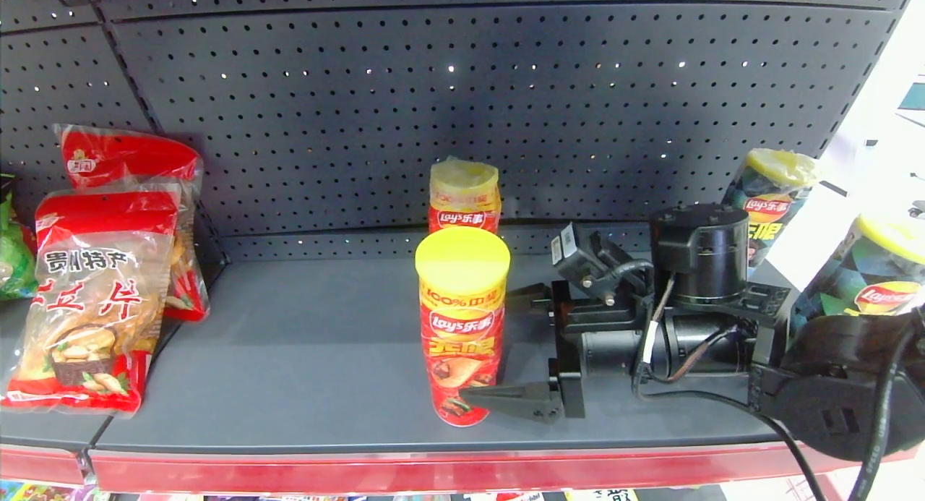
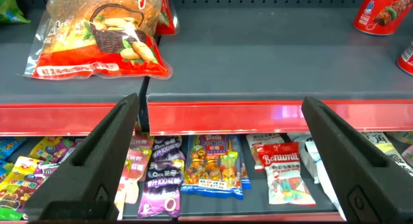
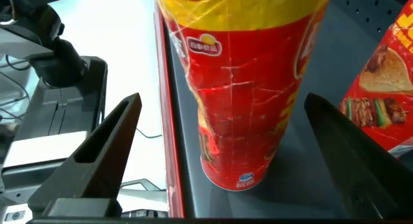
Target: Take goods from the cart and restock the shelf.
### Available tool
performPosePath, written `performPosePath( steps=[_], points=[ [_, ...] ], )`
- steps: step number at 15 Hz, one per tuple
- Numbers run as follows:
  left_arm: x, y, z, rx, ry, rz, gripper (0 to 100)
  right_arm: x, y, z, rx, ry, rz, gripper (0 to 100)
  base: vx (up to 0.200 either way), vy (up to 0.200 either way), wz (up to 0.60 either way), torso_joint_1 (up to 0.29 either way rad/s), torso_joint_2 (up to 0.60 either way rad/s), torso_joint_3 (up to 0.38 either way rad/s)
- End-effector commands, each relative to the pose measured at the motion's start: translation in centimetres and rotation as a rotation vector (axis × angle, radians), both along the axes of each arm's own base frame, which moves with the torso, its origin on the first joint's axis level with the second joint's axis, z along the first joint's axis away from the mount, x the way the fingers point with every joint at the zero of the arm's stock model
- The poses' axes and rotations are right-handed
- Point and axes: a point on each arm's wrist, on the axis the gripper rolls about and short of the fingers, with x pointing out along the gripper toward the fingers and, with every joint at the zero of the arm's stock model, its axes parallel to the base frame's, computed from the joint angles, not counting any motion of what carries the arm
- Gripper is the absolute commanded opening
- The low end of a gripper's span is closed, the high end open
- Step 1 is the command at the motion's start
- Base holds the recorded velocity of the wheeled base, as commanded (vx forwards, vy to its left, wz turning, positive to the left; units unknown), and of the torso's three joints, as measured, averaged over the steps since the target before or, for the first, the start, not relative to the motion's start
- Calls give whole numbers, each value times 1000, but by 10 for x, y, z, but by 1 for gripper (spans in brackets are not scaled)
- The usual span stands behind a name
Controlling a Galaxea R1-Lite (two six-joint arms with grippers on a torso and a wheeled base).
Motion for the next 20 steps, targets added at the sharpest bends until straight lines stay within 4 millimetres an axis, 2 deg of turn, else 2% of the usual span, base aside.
performPosePath(
  steps=[1, 14, 20],
  points=[
    [0, 0, 0, 0, 1, 1, 100, -6, 3, 3, 6, -1, 15, 100, 0, 0, 0, 0, 0, 0],
    [0, 0, 0, 0, 1, 1, 100, -22, 11, 2, -4, 3, 46, 100, 0, 0, 0, 0, 0, 0],
    [0, 0, 0, 0, 1, 1, 100, -23, 9, 1, -7, 6, 43, 100, 0, 0, 0, 0, 0, 0]
  ],
)
